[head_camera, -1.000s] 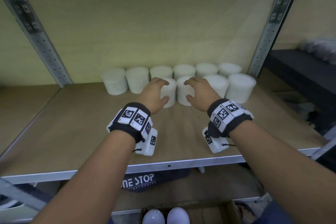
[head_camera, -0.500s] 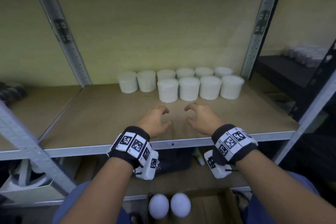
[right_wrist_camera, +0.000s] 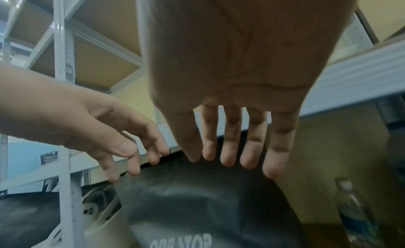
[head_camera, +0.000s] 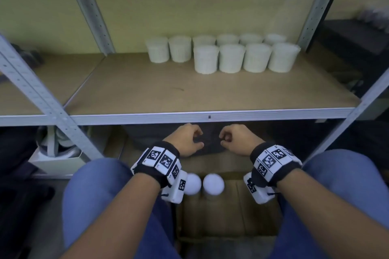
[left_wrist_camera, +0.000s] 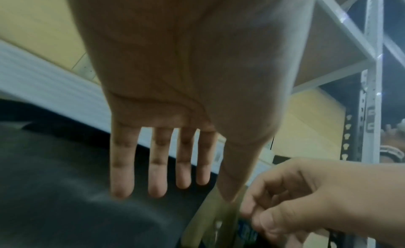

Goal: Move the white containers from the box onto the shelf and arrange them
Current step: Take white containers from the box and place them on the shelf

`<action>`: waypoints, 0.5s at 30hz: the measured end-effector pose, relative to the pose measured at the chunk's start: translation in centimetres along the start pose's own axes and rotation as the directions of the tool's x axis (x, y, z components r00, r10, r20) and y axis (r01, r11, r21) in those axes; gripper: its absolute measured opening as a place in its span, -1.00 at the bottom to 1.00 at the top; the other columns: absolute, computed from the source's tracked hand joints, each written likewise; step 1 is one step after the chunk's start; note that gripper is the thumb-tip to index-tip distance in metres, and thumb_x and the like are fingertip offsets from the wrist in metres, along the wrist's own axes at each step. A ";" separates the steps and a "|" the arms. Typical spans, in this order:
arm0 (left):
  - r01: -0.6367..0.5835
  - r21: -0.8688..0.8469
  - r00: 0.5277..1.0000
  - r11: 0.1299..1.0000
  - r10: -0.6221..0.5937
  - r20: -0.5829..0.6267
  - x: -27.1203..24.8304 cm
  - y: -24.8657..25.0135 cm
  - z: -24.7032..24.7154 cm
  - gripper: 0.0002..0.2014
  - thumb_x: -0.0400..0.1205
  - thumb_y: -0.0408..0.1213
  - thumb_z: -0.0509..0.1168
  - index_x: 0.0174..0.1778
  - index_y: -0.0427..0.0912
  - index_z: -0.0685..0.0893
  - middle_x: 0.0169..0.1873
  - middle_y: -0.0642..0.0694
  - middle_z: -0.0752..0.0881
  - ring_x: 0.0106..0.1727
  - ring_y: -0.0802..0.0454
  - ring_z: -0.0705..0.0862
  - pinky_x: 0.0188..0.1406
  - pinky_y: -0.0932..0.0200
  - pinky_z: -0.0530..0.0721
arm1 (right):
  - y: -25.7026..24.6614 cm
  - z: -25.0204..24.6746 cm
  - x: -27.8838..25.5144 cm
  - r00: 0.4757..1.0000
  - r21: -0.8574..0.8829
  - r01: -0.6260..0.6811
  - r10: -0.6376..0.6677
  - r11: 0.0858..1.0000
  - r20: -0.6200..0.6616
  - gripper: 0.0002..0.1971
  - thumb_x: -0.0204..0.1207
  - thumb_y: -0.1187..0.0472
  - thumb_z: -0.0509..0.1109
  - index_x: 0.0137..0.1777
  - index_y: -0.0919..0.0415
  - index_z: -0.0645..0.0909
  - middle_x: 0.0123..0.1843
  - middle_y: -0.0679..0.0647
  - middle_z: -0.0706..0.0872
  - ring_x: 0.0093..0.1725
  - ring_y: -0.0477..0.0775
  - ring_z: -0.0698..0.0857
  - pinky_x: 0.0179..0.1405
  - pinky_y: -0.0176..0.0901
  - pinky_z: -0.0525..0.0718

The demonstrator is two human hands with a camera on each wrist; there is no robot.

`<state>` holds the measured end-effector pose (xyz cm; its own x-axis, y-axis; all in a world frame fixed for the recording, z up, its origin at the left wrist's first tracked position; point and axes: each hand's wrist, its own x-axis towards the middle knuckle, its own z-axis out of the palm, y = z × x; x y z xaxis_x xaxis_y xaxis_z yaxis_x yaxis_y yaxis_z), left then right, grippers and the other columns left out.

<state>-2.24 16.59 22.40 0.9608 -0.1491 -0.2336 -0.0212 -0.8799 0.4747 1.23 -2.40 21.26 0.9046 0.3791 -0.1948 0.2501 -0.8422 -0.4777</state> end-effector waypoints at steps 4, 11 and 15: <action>0.063 0.023 0.994 0.998 -0.065 0.090 0.9 -1.5 3.3 -0.60 0.58 -0.16 0.37 0.33 -0.16 0.59 0.27 -0.15 0.62 0.29 -0.07 0.61 0.24 0.18 0.53 | 1.3 4.0 0.9 0.994 -0.002 -0.048 0.048 0.999 0.103 -0.70 0.48 0.21 0.41 0.21 0.16 0.66 0.10 0.07 0.74 0.16 0.08 0.70 0.18 -0.17 0.61; 0.221 0.004 0.942 0.975 -0.214 0.260 3.0 -5.2 10.9 -0.58 0.55 -0.22 0.38 0.34 -0.21 0.58 0.32 -0.20 0.60 0.31 -0.15 0.61 0.27 0.10 0.58 | 5.1 11.9 2.8 0.943 -0.116 -0.142 0.170 0.983 0.287 -0.53 0.45 0.16 0.40 0.39 0.11 0.52 0.37 0.18 0.60 0.33 0.23 0.61 0.32 -0.06 0.61; 0.310 0.025 0.903 0.950 -0.303 0.304 4.6 -7.6 15.3 -0.52 0.50 -0.18 0.44 0.34 -0.17 0.56 0.34 -0.22 0.53 0.31 -0.20 0.59 0.31 0.02 0.59 | 7.3 15.7 3.7 0.898 -0.169 -0.185 0.236 0.968 0.372 -0.43 0.45 0.04 0.44 0.47 0.07 0.42 0.42 0.21 0.47 0.32 0.30 0.59 0.31 0.04 0.60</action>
<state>-1.93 15.69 4.72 0.7900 -0.0057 -0.6130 0.2707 -0.8940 0.3571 1.04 -1.13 3.62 0.7427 0.2840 -0.6064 0.1334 -0.9502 -0.2817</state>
